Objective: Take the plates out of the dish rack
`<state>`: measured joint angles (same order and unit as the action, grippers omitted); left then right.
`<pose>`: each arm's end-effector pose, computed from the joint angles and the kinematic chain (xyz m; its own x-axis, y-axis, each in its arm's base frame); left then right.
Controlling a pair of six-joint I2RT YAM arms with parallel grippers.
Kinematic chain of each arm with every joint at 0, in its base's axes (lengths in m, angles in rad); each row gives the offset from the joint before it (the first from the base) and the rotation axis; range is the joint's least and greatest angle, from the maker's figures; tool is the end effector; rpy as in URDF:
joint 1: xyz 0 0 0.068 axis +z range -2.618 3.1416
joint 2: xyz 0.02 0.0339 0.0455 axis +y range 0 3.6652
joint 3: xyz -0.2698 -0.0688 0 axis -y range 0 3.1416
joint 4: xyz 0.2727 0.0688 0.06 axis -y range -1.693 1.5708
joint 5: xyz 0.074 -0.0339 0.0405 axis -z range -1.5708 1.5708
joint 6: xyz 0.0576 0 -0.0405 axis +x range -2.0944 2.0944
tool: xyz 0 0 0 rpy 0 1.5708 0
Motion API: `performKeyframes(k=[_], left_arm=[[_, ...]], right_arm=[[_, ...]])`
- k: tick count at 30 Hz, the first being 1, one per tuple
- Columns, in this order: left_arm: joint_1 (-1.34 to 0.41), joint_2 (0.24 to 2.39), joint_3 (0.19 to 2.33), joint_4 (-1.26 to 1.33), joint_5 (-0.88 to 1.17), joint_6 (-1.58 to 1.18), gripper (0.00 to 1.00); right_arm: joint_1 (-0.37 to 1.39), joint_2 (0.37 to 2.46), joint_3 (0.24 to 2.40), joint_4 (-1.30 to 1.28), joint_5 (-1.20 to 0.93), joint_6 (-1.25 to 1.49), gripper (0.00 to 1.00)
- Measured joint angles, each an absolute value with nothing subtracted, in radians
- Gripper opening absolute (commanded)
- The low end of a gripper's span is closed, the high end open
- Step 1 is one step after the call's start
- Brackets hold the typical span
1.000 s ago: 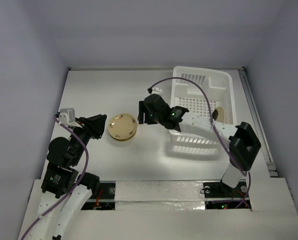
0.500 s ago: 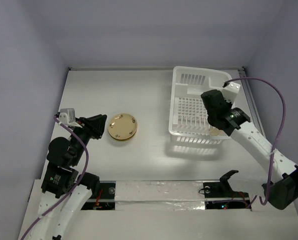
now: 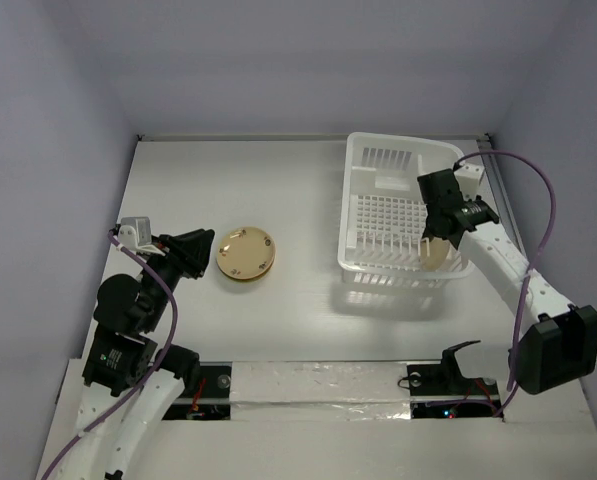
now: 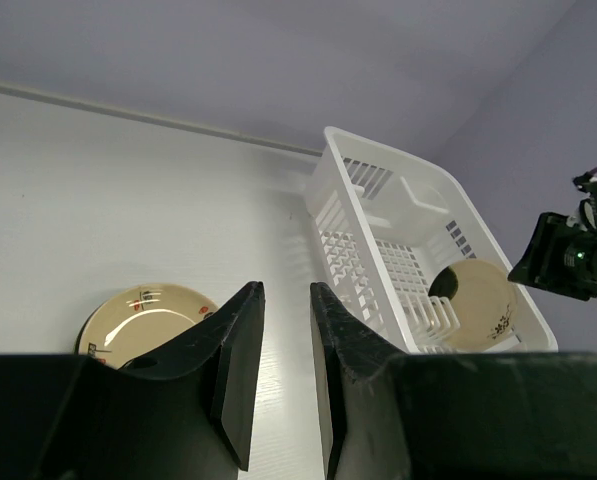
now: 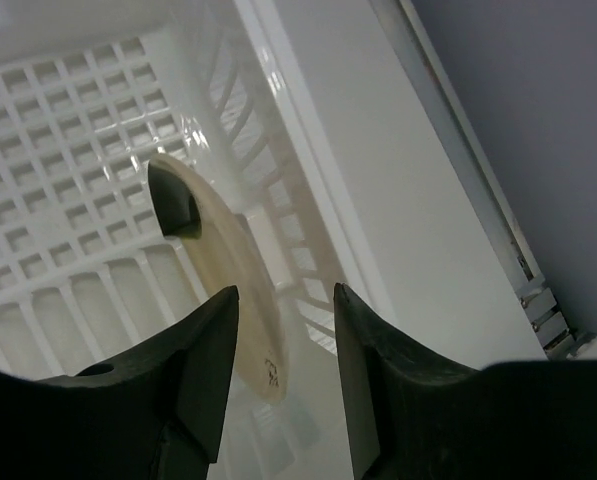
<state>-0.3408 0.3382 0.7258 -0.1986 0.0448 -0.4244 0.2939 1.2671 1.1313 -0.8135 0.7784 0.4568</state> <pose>0.1165 -0.0440 0.3864 0.0068 -0.4389 -0.8985 0.4150 0.8188 -0.3968 0.2841 0.0437 0.3000 -0.6168 0.1415 -0.7743 0.5093 0.8218 -0.2555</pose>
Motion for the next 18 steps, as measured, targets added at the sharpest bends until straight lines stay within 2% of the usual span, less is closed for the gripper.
performKeyframes(k=[5, 7, 12, 16, 18], left_arm=[[-0.341, 0.338, 0.726, -0.198, 0.045, -0.424, 0.23], [-0.341, 0.338, 0.726, -0.199, 0.045, -0.424, 0.23], [-0.341, 0.338, 0.726, -0.199, 0.045, -0.424, 0.23], [-0.341, 0.338, 0.726, -0.199, 0.045, -0.424, 0.23], [-0.341, 0.337, 0.726, -0.199, 0.045, -0.424, 0.23]], right_arm=[[0.294, 1.313, 1.131, -0.806, 0.731, 0.417, 0.46], [0.294, 1.315, 1.131, -0.801, 0.719, 0.406, 0.4], [0.294, 1.344, 1.131, -0.799, 0.714, 0.393, 0.35], [0.294, 1.403, 1.139, -0.806, 0.727, 0.387, 0.2], [0.294, 1.422, 1.153, -0.819, 0.739, 0.381, 0.16]])
